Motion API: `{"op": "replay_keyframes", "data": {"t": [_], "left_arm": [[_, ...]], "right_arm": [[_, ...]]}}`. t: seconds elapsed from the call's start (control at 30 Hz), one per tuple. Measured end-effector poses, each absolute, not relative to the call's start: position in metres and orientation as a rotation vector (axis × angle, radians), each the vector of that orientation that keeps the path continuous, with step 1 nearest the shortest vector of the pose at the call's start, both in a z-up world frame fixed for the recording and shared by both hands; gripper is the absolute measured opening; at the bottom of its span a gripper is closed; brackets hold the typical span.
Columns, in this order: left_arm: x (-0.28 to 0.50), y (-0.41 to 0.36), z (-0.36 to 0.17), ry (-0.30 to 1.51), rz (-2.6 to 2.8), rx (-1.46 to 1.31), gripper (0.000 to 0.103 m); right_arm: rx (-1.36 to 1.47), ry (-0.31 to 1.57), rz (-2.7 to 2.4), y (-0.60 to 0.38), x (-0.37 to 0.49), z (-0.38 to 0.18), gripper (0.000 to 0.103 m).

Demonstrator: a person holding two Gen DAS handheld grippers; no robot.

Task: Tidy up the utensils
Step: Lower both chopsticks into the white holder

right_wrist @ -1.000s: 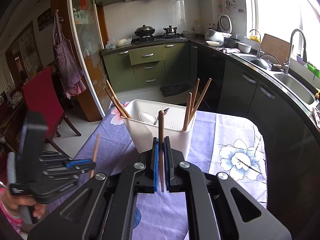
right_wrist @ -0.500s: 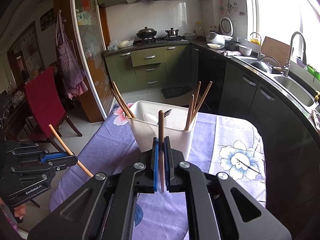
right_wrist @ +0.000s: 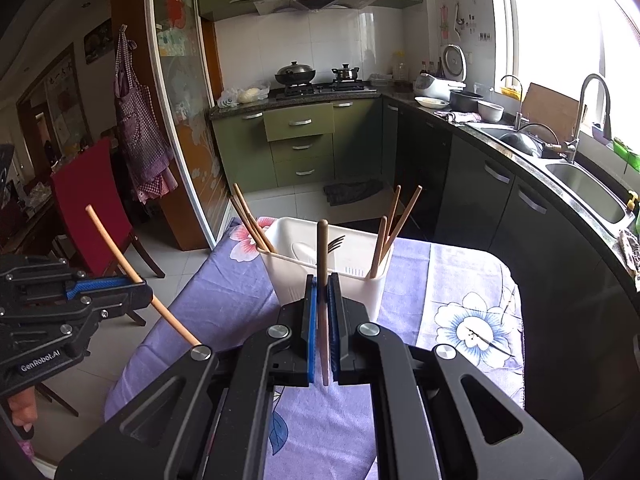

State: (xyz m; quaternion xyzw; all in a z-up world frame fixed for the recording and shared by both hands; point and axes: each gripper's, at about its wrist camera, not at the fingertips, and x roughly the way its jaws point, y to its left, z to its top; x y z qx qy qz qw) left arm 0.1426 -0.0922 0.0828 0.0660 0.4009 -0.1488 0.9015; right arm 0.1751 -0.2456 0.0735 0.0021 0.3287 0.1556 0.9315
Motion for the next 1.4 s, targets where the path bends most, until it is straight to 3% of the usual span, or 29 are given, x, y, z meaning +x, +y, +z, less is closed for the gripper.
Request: {"op": "replay_keyframes", "data": {"t": [0.5,0.87,1.1,1.4], "left_arm": [[0.149,-0.129,0.166,0.676,-0.362,0.15,0.006],[0.199,-0.151,0.198,0.582,-0.337,0.149,0.006],[0.244,-0.15,0.181,0.599,-0.308,0.132,0.006],[0.277,-0.138,0.118,0.726,-0.292,0.139,0.006]], "right_arm": [[0.016,0.549,0.328,-0.252,0.173,0.152,0.006],[0.049,0.465,0.311,-0.252,0.211,0.199,0.006],[0.056,0.488,0.296,-0.25,0.254,0.187,0.006],[0.043,0.584,0.285,-0.243,0.288,0.125,0.006]]}}
